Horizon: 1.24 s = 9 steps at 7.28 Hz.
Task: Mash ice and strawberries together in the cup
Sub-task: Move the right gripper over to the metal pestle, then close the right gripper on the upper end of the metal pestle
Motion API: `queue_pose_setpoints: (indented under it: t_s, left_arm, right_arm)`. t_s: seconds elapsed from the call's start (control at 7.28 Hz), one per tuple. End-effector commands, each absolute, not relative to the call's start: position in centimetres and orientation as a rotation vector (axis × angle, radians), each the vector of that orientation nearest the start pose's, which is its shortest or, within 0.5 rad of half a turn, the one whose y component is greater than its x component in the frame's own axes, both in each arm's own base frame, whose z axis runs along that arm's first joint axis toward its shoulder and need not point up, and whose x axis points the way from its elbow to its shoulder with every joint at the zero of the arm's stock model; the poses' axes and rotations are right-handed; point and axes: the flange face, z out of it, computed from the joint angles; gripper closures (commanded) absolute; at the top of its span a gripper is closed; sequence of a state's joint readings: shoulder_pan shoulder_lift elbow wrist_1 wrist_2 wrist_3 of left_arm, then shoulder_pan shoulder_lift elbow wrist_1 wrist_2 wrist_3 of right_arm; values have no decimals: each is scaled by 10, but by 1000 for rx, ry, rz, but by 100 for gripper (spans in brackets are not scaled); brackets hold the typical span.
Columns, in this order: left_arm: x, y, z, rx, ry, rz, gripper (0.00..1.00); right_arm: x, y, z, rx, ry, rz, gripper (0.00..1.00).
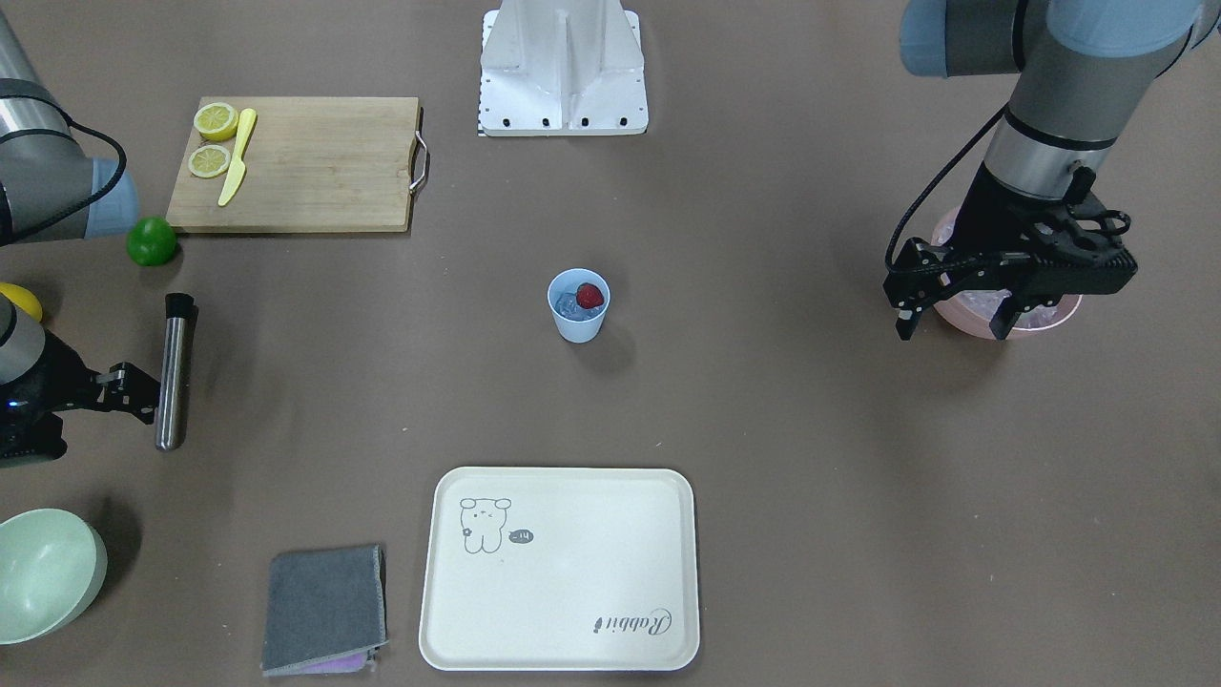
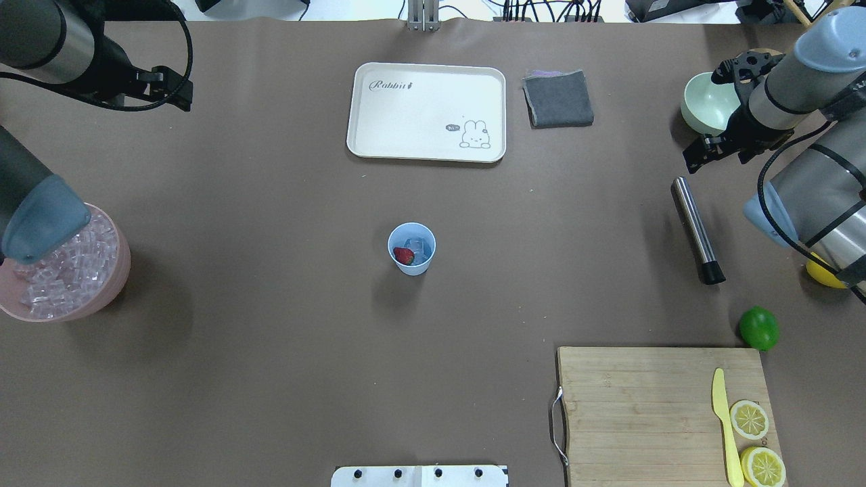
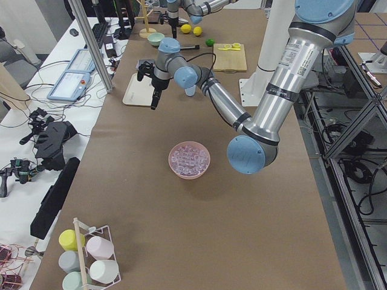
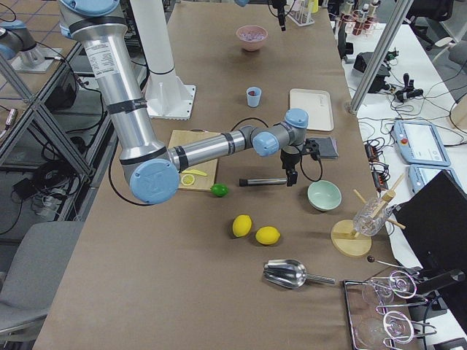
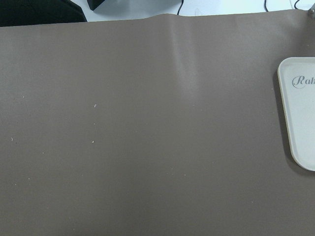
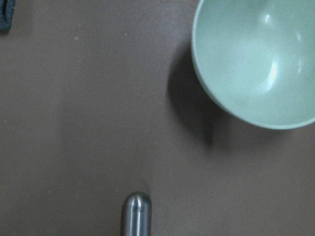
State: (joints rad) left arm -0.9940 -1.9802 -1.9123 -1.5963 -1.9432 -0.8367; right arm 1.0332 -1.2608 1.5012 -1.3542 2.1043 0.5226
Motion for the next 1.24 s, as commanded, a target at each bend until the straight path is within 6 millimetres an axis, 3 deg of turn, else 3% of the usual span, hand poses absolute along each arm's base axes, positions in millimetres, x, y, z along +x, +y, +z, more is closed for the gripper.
queue_pose_setpoints:
  t_s: [0.0, 0.27, 0.69, 0.82, 0.96, 1.1]
  left_arm:
    - [241, -550, 281, 357, 763, -101, 2]
    - [240, -550, 279, 363, 764, -103, 3]
    - [241, -550, 279, 362, 762, -102, 2]
    - [240, -550, 279, 364, 761, -104, 2]
    - [241, -550, 278, 363, 763, -102, 3]
    - [240, -551, 278, 365, 762, -104, 3]
  right_arm:
    - [-279, -585, 523, 134, -688, -169, 0]
    - [-284, -580, 542, 139, -711, -185, 0]
    - [-292, -576, 542, 121, -725, -176, 1]
    - [-298, -573, 540, 109, -733, -163, 6]
    - [-300, -572, 535, 106, -739, -145, 27]
    - [-304, -570, 535, 93, -741, -123, 42]
